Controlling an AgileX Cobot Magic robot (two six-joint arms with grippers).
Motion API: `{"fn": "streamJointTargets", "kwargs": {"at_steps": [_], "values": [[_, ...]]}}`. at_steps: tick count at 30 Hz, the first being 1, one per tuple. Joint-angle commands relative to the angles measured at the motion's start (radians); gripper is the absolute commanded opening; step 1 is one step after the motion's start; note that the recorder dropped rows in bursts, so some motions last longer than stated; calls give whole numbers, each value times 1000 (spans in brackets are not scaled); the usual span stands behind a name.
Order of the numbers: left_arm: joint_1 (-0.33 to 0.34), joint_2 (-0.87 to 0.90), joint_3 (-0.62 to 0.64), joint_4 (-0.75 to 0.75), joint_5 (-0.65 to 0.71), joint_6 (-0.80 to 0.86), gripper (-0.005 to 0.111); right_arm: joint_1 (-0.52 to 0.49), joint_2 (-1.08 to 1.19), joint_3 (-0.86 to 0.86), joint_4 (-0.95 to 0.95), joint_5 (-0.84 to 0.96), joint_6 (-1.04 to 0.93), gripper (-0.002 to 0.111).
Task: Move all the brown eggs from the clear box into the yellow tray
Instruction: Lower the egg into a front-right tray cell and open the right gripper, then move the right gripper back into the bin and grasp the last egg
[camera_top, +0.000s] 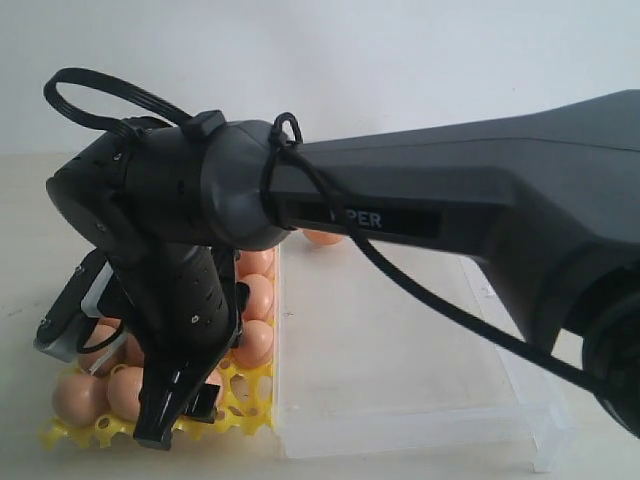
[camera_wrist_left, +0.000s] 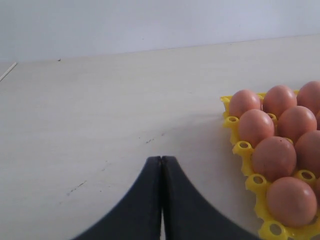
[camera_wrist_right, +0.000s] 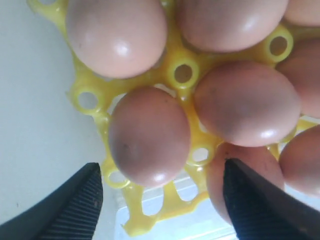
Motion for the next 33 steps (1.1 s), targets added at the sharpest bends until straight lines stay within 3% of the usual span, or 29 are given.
{"fn": "streamJointTargets", "kwargs": {"at_steps": [1, 10, 12, 18, 25, 29, 33], "values": [[3, 4, -5, 3, -1, 3, 0, 2, -23, -8, -87, 2, 14, 67], [3, 4, -5, 3, -1, 3, 0, -39, -279, -9, -245, 2, 195, 56], [3, 4, -5, 3, -1, 3, 0, -69, -332, -9, -245, 2, 259, 46], [3, 4, -5, 3, -1, 3, 0, -205, -388, 53, -245, -9, 314, 1], [3, 4, -5, 3, -1, 5, 0, -398, -377, 233, -207, -285, 314, 0], [3, 4, -5, 3, -1, 5, 0, -473, -326, 267, -64, -455, 175, 0], [3, 4, -5, 3, -1, 2, 0, -521, -230, 267, 133, -515, -2, 14]]}}
